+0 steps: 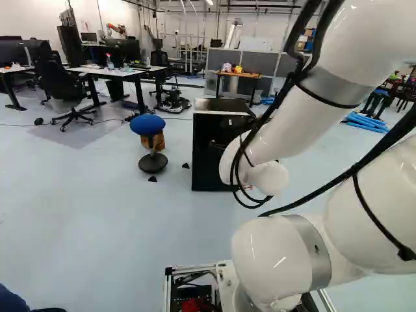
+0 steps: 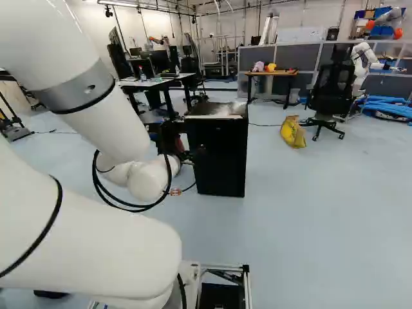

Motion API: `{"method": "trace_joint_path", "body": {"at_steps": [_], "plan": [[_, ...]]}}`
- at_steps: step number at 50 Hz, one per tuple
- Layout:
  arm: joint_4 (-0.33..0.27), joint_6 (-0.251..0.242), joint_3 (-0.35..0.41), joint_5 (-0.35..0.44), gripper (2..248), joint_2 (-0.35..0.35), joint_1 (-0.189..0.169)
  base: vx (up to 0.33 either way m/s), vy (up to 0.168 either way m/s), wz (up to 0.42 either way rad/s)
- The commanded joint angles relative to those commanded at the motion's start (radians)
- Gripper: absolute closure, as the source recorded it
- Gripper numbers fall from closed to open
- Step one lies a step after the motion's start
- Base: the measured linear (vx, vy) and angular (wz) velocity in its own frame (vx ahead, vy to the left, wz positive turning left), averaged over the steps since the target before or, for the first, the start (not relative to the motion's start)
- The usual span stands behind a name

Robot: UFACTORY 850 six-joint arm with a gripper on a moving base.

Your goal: Grab a drink from the fridge

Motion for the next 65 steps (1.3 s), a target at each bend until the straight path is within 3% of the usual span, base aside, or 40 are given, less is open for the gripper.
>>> {"method": "trace_joint_path", "body": {"at_steps": [39,65], "plan": [[0.000,0.000,0.000,0.000,3,0.000,0.000,0.093,0.030,-0.017],[0.000,0.000,0.000,0.000,3,0.000,0.000,0.088,0.032,-0.133]]}}
